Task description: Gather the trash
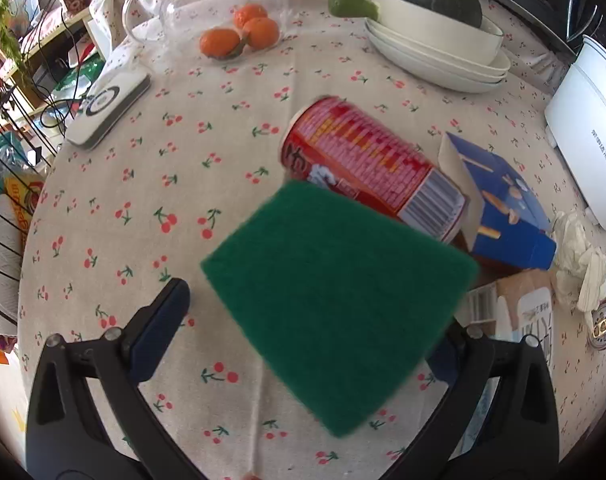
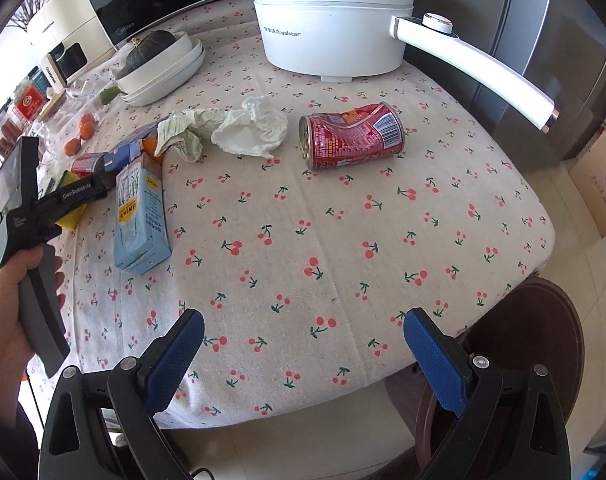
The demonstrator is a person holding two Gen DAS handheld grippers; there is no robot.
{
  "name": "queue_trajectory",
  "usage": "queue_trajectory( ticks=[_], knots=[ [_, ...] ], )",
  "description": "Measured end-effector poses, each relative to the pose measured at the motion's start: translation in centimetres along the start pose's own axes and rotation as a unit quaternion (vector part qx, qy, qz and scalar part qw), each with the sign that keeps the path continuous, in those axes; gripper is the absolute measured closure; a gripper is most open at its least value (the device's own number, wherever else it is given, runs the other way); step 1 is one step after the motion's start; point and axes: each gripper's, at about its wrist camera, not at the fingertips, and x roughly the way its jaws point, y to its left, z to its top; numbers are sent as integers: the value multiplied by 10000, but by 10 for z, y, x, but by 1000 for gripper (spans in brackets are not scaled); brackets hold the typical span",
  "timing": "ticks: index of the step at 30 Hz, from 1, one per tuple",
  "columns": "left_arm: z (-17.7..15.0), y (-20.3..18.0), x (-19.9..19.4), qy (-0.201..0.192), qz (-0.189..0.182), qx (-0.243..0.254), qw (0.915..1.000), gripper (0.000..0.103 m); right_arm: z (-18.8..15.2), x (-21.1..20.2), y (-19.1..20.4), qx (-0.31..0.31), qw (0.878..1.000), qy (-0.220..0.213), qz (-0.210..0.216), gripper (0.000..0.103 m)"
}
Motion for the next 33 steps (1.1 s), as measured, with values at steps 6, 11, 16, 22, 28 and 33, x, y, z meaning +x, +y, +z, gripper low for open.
queue_trajectory(
  ticks=[6,11,16,22,28,33],
  knots=[
    [-2,26,-3,249,-508,344,9978,0,7,6,25,0,9997,0,249,2],
    [-8,37,-3,470,-412,1095,9920,0,14,16,51,-156,9992,-55,363,2],
    [-10,61,-7,301,-563,1136,9915,1,21,30,78,-380,9980,-130,481,2],
    [-18,65,-27,112,-1231,1622,9790,7,26,46,106,-755,9954,-155,571,2],
    [-44,54,-44,574,-1519,2172,9625,7,28,58,116,-731,9950,-68,683,3],
    [-52,61,-57,606,-1662,2123,9610,7,27,63,117,-721,9953,-47,647,14]
  ],
)
